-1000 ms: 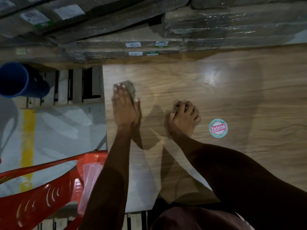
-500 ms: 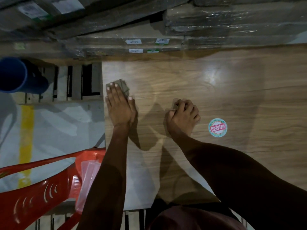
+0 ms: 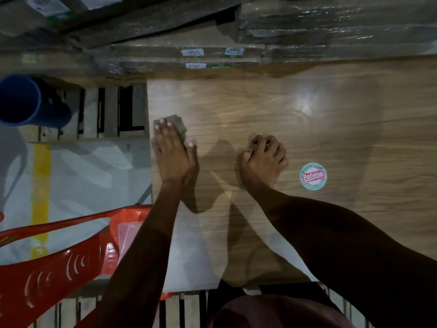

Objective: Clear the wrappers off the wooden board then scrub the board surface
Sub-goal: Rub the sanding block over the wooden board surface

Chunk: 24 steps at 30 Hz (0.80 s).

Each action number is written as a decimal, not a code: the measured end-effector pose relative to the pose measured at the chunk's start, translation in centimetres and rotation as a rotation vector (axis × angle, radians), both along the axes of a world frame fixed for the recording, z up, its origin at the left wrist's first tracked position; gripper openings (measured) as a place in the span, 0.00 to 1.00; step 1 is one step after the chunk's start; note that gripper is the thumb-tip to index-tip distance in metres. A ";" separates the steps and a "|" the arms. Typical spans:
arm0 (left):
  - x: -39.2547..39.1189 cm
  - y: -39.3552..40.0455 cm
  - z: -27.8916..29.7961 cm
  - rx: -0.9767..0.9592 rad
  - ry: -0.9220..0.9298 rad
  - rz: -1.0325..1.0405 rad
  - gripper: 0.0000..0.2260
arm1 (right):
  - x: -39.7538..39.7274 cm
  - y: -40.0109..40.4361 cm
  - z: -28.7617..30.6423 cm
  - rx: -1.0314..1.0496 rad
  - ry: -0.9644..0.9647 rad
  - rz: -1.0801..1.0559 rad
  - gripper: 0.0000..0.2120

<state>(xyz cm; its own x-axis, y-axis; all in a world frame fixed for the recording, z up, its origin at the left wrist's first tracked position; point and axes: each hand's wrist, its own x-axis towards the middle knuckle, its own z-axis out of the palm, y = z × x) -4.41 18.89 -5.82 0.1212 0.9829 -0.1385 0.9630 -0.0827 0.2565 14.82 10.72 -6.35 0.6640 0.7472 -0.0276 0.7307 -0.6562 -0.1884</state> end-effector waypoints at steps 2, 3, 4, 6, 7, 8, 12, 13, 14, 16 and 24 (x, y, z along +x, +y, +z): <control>0.8 -2.2 0.0 -0.017 0.008 -0.164 0.32 | 0.0 0.0 0.0 0.009 0.004 -0.001 0.21; 0.6 -3.1 -0.1 -0.022 0.018 -0.221 0.32 | 0.0 0.0 0.0 0.012 0.005 -0.001 0.21; 0.0 -3.5 -0.2 -0.022 0.025 -0.228 0.32 | 0.0 0.0 -0.1 0.010 0.007 -0.002 0.21; -1.5 -3.3 -0.3 -0.008 0.023 -0.133 0.32 | 0.0 0.1 -0.1 -0.003 -0.001 -0.007 0.21; -2.1 -3.0 -0.2 -0.007 0.025 -0.079 0.32 | 0.0 0.1 -0.1 -0.007 -0.005 -0.006 0.21; -2.3 -2.8 -0.2 -0.013 0.027 -0.040 0.33 | 0.0 0.1 -0.1 -0.010 -0.007 -0.005 0.21; 1.2 -4.1 0.1 -0.026 -0.016 -0.093 0.33 | 0.0 0.0 0.0 -0.005 -0.013 -0.009 0.20; 2.2 -4.9 0.0 -0.018 -0.012 -0.183 0.33 | 0.0 0.0 0.1 -0.005 -0.013 -0.008 0.20; 2.8 -5.5 -0.3 -0.018 -0.010 -0.252 0.33 | -0.1 0.0 0.1 -0.004 -0.012 -0.006 0.19; 2.6 -5.5 -0.6 -0.035 -0.013 -0.254 0.32 | -0.1 0.0 0.1 0.010 -0.004 -0.006 0.19; -1.0 -6.6 -0.2 -0.010 0.011 -0.095 0.33 | 0.0 -0.1 0.3 0.016 0.010 0.002 0.20</control>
<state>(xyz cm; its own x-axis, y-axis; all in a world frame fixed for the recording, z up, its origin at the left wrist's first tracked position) -5.37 12.28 -6.01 0.2121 0.9657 -0.1497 0.9537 -0.1711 0.2475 14.78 10.60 -6.06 0.6624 0.7489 -0.0217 0.7300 -0.6516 -0.2061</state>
